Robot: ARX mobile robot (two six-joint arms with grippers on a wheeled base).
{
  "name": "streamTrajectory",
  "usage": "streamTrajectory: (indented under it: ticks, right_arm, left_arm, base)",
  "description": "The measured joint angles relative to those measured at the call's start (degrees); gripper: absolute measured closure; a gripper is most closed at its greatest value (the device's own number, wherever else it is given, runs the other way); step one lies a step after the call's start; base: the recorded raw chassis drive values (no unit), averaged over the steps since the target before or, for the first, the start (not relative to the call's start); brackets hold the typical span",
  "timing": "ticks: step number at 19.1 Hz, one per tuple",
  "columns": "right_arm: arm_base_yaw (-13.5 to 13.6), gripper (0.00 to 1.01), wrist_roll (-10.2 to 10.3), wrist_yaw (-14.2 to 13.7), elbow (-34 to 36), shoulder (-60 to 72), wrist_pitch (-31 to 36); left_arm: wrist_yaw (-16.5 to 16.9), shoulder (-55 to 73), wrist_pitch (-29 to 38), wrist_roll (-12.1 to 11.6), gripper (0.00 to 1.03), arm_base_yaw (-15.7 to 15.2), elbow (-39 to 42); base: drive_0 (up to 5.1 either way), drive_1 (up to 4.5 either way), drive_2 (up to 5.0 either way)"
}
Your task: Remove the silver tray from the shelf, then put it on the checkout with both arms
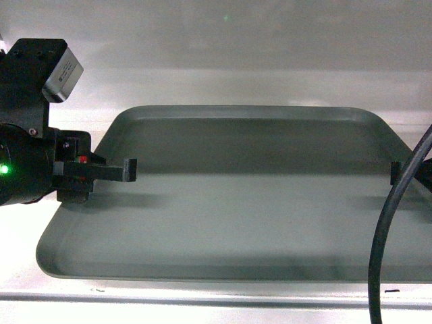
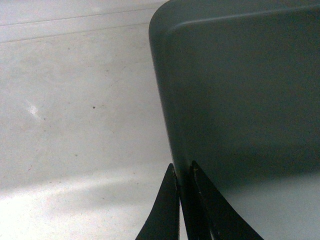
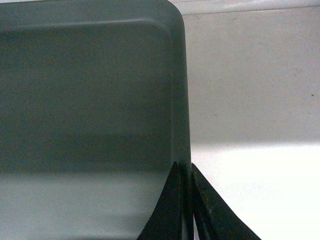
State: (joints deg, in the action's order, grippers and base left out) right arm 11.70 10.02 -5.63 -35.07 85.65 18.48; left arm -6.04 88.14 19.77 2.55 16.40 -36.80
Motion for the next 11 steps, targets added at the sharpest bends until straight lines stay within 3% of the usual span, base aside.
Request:
streamTrajectory:
  ticks: [11]
  right_arm:
    - [0.0,0.98,0.0,0.0,0.0,0.0,0.0]
  left_arm:
    - [0.0,0.0,0.0,0.0,1.0,0.0,0.0]
  base:
    - [0.0,0.0,0.0]
